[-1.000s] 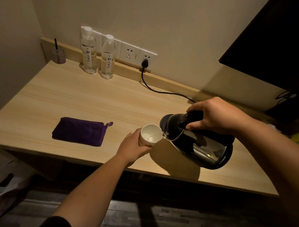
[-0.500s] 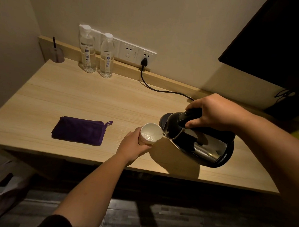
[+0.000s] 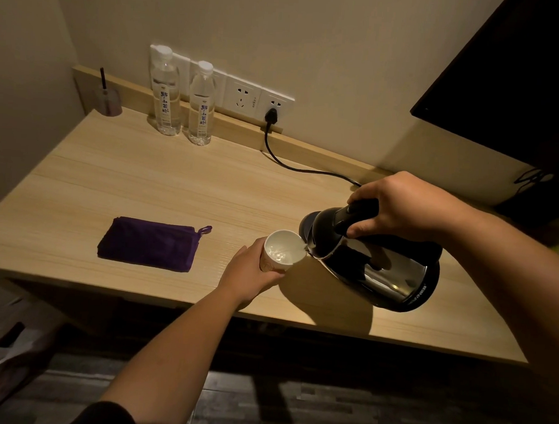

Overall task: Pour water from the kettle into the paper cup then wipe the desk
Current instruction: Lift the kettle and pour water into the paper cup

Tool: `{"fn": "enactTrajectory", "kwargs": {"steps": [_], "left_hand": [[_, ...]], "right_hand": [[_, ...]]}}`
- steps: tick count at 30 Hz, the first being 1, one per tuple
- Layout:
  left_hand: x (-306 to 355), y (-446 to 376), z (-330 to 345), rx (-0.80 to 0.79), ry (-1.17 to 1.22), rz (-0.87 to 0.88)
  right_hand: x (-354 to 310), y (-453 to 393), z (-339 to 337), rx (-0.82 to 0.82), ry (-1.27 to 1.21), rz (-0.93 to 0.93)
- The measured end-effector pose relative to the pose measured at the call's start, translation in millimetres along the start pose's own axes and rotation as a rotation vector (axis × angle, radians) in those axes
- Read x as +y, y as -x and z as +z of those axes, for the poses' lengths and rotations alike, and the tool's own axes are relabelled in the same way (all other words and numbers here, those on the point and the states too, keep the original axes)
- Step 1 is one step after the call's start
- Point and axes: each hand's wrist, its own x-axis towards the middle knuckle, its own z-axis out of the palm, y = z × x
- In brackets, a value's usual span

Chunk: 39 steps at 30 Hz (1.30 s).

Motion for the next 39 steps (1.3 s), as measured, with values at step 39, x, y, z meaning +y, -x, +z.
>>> {"fn": "enactTrajectory", "kwargs": {"steps": [39], "left_hand": [[8, 4, -4, -0.018, -0.025, -0.021]], "right_hand": [[13, 17, 17, 0.064, -0.224, 0.125]]}}
